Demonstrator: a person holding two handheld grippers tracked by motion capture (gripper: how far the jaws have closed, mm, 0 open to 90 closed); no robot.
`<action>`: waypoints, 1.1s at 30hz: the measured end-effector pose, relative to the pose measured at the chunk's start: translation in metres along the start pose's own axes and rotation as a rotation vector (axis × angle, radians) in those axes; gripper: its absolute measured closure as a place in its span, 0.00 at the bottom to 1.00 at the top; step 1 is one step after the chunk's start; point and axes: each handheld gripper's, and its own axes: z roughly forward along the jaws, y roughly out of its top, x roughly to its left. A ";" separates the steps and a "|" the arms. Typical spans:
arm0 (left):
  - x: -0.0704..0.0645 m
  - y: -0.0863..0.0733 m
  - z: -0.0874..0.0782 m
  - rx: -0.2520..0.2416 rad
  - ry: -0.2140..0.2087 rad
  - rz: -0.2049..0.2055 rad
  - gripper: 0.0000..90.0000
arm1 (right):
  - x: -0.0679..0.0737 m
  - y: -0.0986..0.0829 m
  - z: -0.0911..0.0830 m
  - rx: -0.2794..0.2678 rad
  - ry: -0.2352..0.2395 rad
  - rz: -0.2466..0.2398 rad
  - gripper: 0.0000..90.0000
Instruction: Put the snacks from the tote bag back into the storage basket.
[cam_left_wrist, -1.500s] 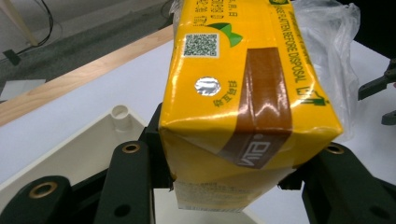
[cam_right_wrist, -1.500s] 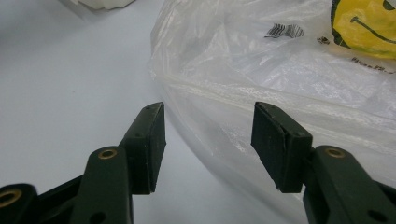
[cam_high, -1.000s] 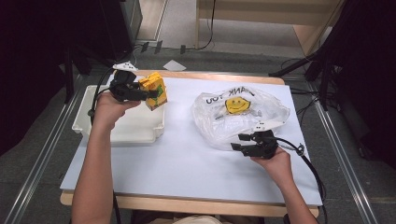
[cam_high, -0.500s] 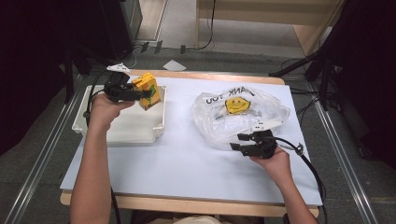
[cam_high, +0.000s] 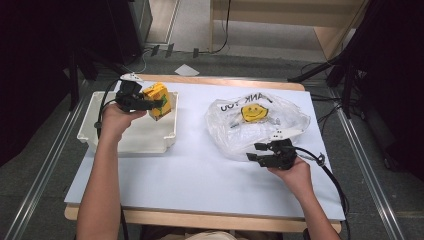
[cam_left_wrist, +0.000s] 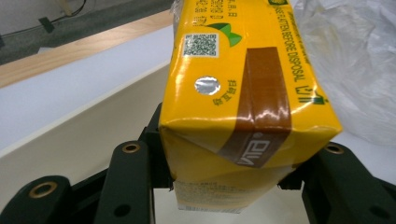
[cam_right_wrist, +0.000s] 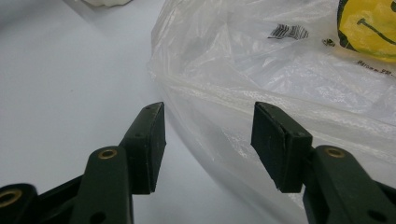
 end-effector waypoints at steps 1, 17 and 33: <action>0.002 -0.002 0.006 0.013 0.006 -0.007 0.58 | 0.000 0.000 -0.001 -0.001 -0.003 0.002 0.51; 0.010 -0.015 0.036 0.040 0.047 -0.030 0.58 | 0.002 -0.001 0.000 0.010 -0.003 -0.003 0.51; 0.006 -0.018 0.054 0.027 0.061 0.018 0.58 | 0.006 -0.002 -0.002 0.018 -0.009 -0.021 0.51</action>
